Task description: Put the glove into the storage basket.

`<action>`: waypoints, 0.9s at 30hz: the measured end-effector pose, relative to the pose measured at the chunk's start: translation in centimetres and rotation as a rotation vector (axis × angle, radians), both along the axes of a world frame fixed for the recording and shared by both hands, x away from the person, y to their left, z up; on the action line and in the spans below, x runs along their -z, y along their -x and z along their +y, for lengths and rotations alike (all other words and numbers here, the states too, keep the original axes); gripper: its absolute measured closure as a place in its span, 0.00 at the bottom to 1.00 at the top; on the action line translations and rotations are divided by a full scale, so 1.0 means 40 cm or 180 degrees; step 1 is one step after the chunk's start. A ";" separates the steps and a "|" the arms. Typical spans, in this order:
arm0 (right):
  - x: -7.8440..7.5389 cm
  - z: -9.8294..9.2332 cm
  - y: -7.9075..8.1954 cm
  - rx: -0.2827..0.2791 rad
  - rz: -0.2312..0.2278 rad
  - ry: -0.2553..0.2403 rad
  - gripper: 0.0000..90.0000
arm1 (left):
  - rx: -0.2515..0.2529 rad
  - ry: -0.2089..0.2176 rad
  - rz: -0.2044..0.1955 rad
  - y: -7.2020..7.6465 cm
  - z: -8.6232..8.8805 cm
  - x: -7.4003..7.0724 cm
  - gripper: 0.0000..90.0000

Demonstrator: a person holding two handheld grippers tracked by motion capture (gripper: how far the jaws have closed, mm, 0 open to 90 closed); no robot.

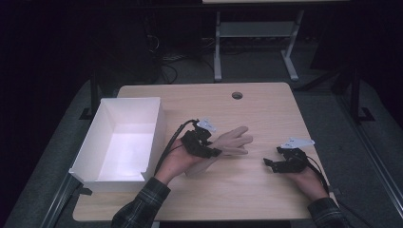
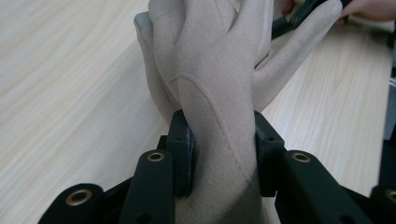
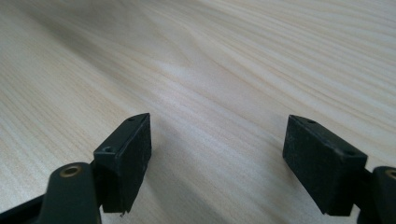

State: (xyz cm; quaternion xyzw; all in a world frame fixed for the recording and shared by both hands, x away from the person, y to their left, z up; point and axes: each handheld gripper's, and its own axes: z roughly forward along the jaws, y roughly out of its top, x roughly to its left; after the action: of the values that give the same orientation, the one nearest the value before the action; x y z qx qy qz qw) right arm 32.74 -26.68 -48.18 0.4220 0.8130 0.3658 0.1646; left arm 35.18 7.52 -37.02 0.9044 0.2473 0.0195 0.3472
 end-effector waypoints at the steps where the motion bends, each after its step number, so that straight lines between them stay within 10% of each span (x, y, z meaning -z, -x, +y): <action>1: 0.000 0.000 0.000 0.0000 0.0000 -0.0001 0.26 | -0.0005 -0.0007 -0.0011 -0.001 0.004 -0.010 0.74; 27: -0.001 0.000 0.001 -0.0002 0.0003 0.0014 0.26 | -0.0486 0.0070 -0.0223 -0.025 0.212 -0.219 0.74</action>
State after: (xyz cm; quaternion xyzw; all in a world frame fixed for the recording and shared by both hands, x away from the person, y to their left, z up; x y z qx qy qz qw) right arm 32.71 -26.70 -48.16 0.4216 0.8140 0.3639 0.1650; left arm 36.18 15.99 -28.26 0.8778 0.3035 0.0749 0.3630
